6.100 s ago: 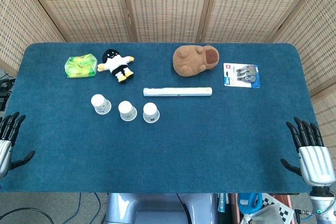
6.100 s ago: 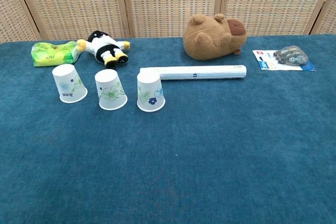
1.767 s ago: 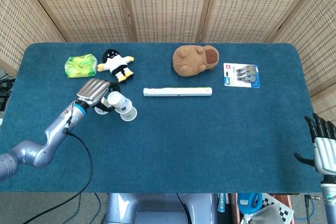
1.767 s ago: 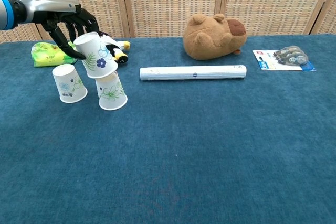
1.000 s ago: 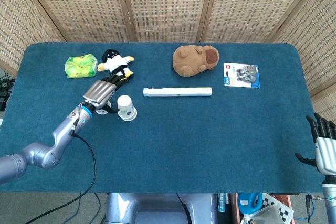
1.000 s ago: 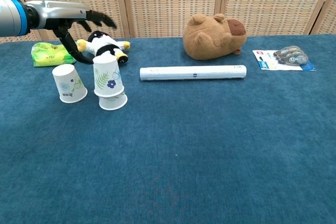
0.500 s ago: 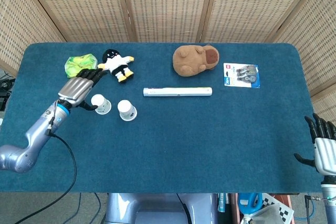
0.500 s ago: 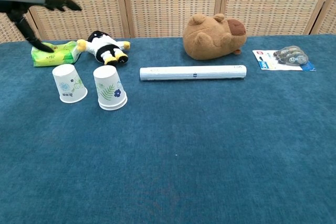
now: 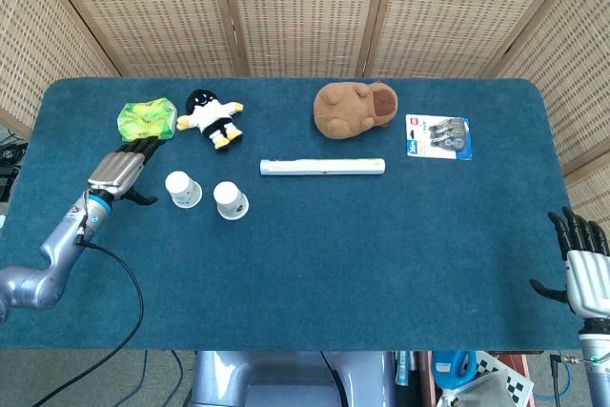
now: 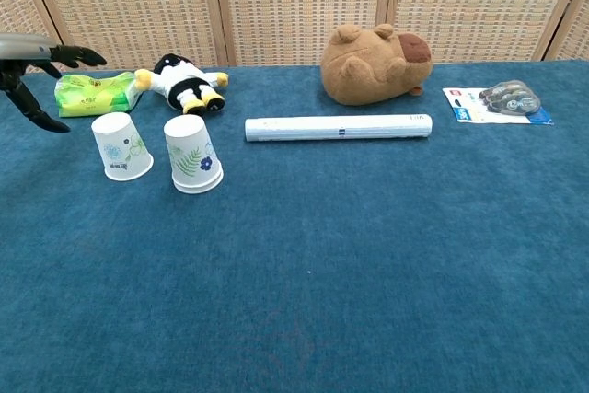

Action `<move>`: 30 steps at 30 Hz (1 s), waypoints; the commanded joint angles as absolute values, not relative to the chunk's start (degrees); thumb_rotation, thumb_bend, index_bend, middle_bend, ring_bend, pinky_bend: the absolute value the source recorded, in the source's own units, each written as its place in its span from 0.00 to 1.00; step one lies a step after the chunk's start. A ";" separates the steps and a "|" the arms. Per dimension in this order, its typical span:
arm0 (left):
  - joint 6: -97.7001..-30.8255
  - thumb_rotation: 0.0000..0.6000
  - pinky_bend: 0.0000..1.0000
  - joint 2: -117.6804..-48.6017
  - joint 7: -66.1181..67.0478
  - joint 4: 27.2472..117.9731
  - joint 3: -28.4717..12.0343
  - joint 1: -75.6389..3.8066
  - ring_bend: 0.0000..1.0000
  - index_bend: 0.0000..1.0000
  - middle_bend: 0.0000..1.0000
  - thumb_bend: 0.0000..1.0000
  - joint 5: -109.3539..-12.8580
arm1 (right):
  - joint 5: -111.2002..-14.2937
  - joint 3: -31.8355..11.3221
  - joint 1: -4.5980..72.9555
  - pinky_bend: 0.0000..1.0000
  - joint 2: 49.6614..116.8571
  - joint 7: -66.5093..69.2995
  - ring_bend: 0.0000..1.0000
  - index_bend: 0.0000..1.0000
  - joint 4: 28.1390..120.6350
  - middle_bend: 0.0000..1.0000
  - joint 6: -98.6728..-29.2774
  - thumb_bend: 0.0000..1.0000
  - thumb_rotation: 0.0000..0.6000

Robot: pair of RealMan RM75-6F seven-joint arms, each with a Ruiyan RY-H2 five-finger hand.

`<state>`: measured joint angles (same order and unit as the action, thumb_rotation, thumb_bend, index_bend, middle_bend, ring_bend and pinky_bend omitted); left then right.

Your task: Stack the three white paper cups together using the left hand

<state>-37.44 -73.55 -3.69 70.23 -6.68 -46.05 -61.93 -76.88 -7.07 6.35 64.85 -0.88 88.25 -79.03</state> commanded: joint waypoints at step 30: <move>-42.37 1.00 0.41 -87.50 -5.43 56.40 -9.26 -46.13 0.39 0.43 0.43 0.23 -67.69 | -76.25 -7.09 6.62 0.00 64.86 0.38 0.00 0.00 87.24 0.00 -78.06 0.00 1.00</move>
